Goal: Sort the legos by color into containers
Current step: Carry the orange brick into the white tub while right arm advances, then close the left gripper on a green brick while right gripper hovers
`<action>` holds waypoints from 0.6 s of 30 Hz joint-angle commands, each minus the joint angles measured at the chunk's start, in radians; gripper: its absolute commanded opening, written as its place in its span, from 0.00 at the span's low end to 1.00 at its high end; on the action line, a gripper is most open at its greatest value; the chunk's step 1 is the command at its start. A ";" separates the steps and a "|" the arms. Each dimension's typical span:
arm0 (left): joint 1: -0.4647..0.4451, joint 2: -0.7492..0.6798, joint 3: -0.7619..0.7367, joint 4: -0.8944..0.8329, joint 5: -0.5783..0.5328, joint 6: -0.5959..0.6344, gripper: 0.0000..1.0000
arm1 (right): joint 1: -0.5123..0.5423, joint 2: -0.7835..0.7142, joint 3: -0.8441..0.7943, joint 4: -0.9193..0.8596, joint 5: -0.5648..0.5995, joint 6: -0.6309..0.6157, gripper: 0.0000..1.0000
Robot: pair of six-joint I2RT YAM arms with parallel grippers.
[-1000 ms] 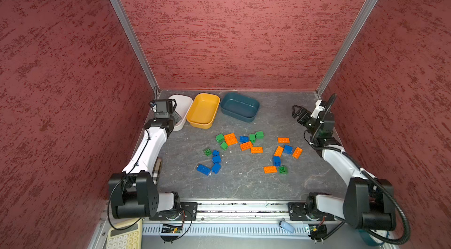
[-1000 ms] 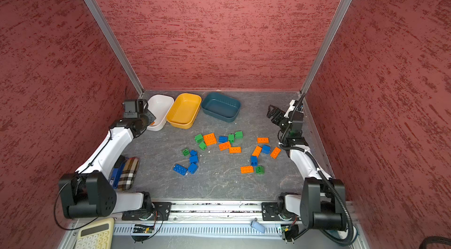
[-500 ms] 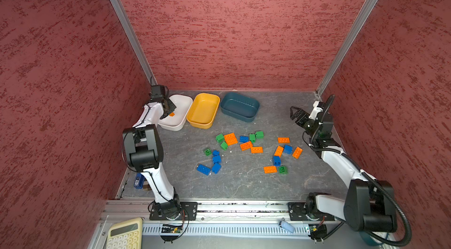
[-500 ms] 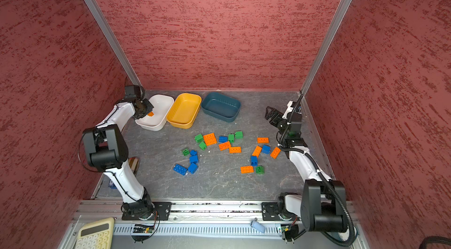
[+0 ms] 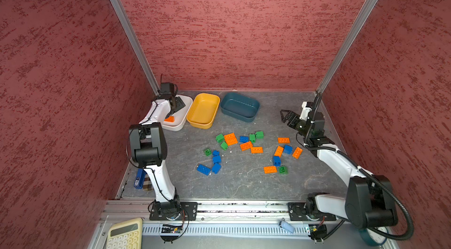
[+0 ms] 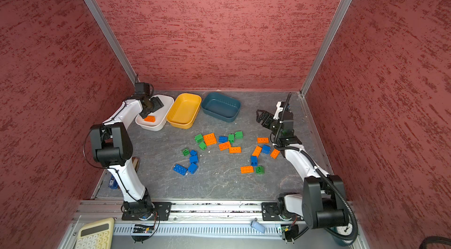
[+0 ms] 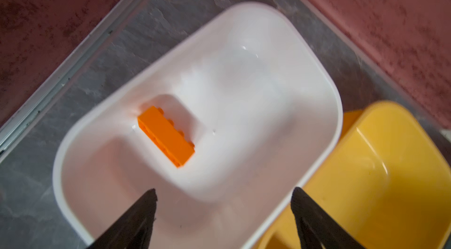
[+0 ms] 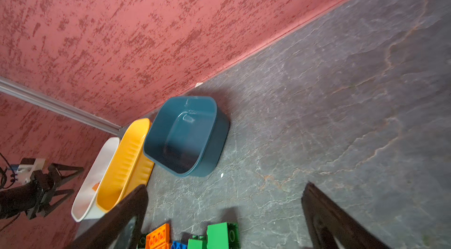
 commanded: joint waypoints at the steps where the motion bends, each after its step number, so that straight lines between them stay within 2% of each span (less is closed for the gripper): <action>1: -0.113 -0.147 -0.103 0.034 -0.087 -0.011 0.99 | 0.076 0.047 0.060 -0.056 0.040 -0.022 0.99; 6: -0.323 -0.282 -0.259 -0.004 -0.171 -0.086 0.99 | 0.221 0.138 0.134 -0.156 0.116 -0.070 0.99; 8: -0.388 -0.316 -0.308 -0.018 -0.122 -0.139 1.00 | 0.270 0.158 0.162 -0.169 0.141 -0.075 0.99; 12: -0.470 -0.316 -0.349 -0.033 -0.060 -0.240 0.98 | 0.324 0.220 0.168 -0.115 0.167 -0.007 0.99; 15: -0.505 -0.273 -0.344 -0.038 -0.033 -0.268 0.94 | 0.334 0.237 0.153 -0.066 0.175 0.068 0.99; 18: -0.529 -0.213 -0.332 -0.027 0.018 -0.276 0.92 | 0.334 0.236 0.137 -0.052 0.204 0.093 0.99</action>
